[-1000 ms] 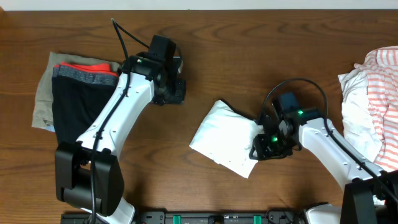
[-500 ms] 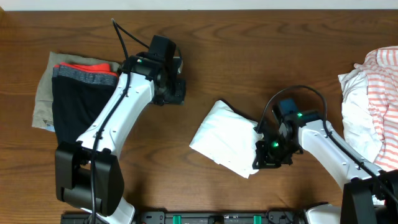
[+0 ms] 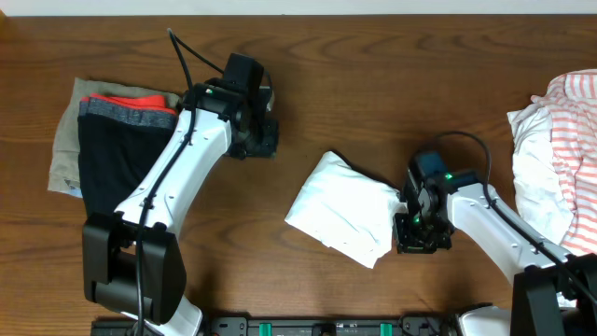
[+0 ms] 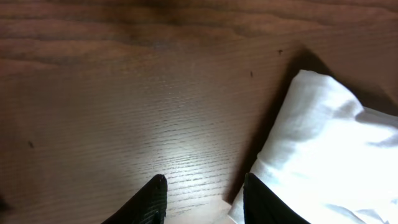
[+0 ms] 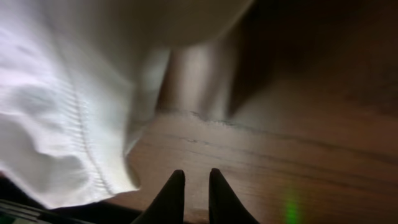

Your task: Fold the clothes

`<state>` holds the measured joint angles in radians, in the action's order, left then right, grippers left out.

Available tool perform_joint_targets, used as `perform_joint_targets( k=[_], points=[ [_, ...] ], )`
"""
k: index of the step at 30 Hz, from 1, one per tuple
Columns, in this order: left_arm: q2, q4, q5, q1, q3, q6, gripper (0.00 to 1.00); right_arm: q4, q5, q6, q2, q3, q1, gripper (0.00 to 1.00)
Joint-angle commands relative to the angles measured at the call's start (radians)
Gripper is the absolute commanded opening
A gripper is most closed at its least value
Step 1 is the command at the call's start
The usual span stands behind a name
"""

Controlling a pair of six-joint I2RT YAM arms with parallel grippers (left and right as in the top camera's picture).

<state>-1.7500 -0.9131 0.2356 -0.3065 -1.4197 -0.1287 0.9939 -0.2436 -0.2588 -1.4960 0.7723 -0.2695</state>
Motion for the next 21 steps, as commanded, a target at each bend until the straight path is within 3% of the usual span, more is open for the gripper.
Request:
perform_joint_targets(
  k=[1,4,7,10,15,21],
  points=[
    [0.005,-0.005,0.06,0.002,-0.011,0.056,0.4,0.01,-0.011,0.034,0.062,0.101,-0.004,0.11],
    [0.005,0.003,0.134,0.002,-0.011,0.105,0.4,0.004,-0.103,0.101,0.114,0.198,-0.004,0.09],
    [0.005,0.026,0.297,0.002,-0.011,0.199,0.4,-0.058,-0.197,0.132,0.143,0.262,-0.004,0.05],
    [0.005,0.057,0.426,-0.005,-0.011,0.265,0.4,-0.156,-0.257,0.08,0.132,0.257,-0.003,0.02],
    [0.005,0.101,0.431,-0.054,0.011,0.271,0.4,-0.271,-0.312,-0.047,0.019,0.213,-0.003,0.02],
    [-0.007,0.134,0.43,-0.137,0.063,0.271,0.4,-0.281,-0.306,-0.055,-0.139,0.195,-0.003,0.01]
  ],
)
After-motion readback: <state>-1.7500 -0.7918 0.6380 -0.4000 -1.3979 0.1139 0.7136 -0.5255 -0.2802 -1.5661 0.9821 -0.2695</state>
